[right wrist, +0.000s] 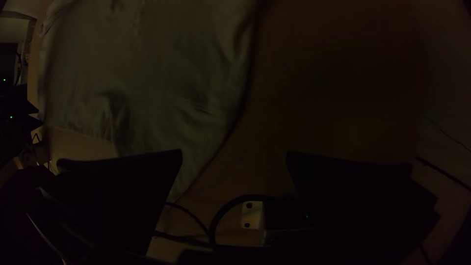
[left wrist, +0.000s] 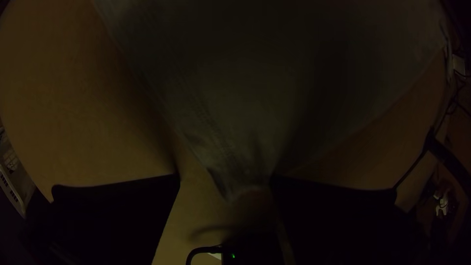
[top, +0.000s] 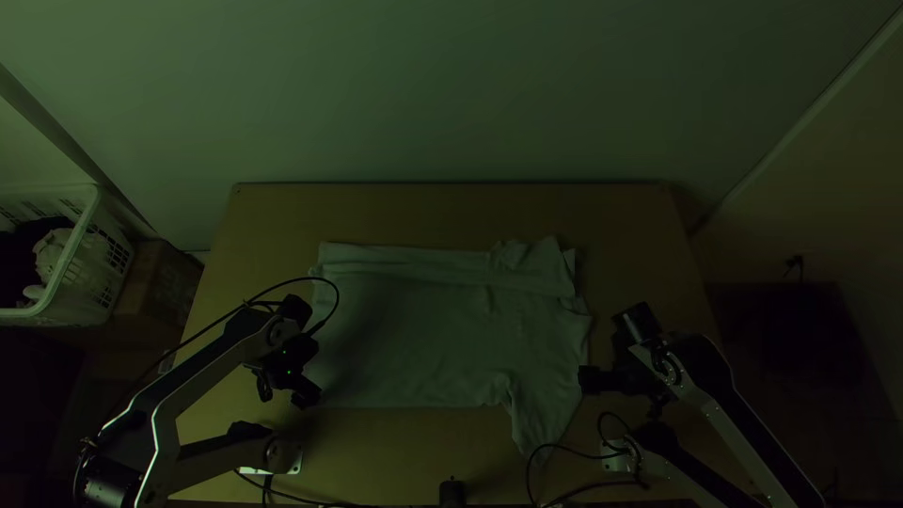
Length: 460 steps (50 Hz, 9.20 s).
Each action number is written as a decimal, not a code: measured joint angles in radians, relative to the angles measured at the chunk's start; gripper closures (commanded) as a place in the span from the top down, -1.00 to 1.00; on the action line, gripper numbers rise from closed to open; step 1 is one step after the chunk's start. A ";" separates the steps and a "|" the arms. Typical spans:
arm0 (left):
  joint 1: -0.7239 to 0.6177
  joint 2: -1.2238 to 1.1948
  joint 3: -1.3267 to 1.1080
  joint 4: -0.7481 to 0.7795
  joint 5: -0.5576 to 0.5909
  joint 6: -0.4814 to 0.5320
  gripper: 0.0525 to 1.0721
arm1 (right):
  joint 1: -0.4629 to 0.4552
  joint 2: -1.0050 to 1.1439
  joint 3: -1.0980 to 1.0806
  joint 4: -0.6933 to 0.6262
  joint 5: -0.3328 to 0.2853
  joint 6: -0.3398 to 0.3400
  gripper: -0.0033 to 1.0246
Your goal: Fold the t-shirt
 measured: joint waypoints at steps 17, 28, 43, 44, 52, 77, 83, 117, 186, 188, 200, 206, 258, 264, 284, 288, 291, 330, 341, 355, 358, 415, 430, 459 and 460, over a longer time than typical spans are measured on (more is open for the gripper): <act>-0.003 0.009 -0.003 0.030 -0.021 0.035 -0.95 | 0.050 0.078 -0.071 -0.024 -0.062 0.012 0.78; 0.021 0.023 0.004 0.032 -0.003 0.050 -0.95 | 0.098 0.162 -0.078 -0.021 -0.070 0.015 0.59; 0.026 0.023 0.006 0.029 0.001 0.055 -0.95 | 0.181 0.357 -0.045 0.032 -0.074 0.038 0.59; 0.028 0.023 0.007 0.029 0.002 0.054 -0.95 | 0.187 0.365 -0.039 0.039 -0.074 0.041 0.59; 0.045 0.023 0.007 0.029 0.008 0.062 -0.95 | 0.230 0.433 -0.008 0.074 -0.077 0.064 0.59; 0.082 0.027 0.012 0.028 0.024 0.088 -0.95 | 0.307 0.552 0.014 0.179 -0.065 0.109 -0.93; 0.089 0.028 0.013 0.027 0.028 0.092 -0.95 | 0.307 0.550 0.015 0.190 -0.061 0.109 -0.95; 0.171 0.036 0.186 0.081 0.078 0.099 -0.95 | 0.105 0.403 0.064 0.122 -0.012 0.037 -0.95; 0.181 0.395 0.775 0.156 0.106 0.087 -0.95 | -0.187 0.807 0.612 0.219 0.044 -0.152 -0.95; 0.180 0.411 0.792 0.157 0.106 0.087 -0.95 | -0.191 0.829 0.634 0.220 0.044 -0.151 -0.95; 0.179 0.508 0.885 0.160 0.106 0.087 -0.95 | -0.219 0.938 0.744 0.247 0.044 -0.151 -0.95; 0.179 0.545 0.919 0.160 0.107 0.086 -0.95 | -0.232 0.990 0.797 0.249 0.043 -0.151 -0.94; 0.349 0.552 0.867 0.246 0.485 -0.037 0.91 | -0.362 0.877 0.860 0.264 0.011 -0.093 0.93; 0.393 0.545 0.811 0.272 0.546 -0.049 0.91 | -0.370 0.830 0.860 0.255 -0.031 -0.086 0.93; 0.502 0.541 0.653 0.325 0.684 -0.048 0.91 | -0.367 0.690 0.877 0.189 -0.092 -0.067 0.93; 0.512 0.543 0.636 0.326 0.704 -0.040 0.91 | -0.361 0.653 0.877 0.188 -0.092 -0.067 0.93; 0.519 0.549 0.629 0.326 0.721 -0.037 0.91 | -0.360 0.624 0.874 0.187 -0.092 -0.067 0.93; 0.295 0.625 0.589 0.591 0.764 -0.201 0.91 | -0.325 0.512 0.842 0.143 -0.092 -0.041 0.93; 0.232 0.601 0.549 0.681 0.674 -0.256 -0.23 | -0.321 0.497 0.811 0.139 -0.092 -0.037 0.93; 0.218 0.578 0.496 0.734 0.605 -0.293 -0.95 | -0.321 0.483 0.777 0.138 -0.092 -0.034 0.93; 0.229 0.570 0.494 0.723 0.600 -0.293 -0.95 | -0.321 0.483 0.771 0.138 -0.092 -0.034 0.93; 0.661 0.472 0.944 0.120 0.190 0.085 -0.95 | -0.346 0.475 0.681 0.188 -0.092 -0.035 0.93; 0.350 0.446 1.112 -0.045 0.116 -0.039 -0.95 | -0.377 0.465 0.679 0.188 -0.092 -0.039 0.93; -0.029 0.609 1.392 -0.195 0.082 -0.275 -0.95 | -0.396 0.431 0.636 0.189 -0.092 -0.039 0.93; -0.039 0.617 1.397 -0.198 0.082 -0.283 -0.95 | -0.396 0.431 0.635 0.188 -0.092 -0.039 0.93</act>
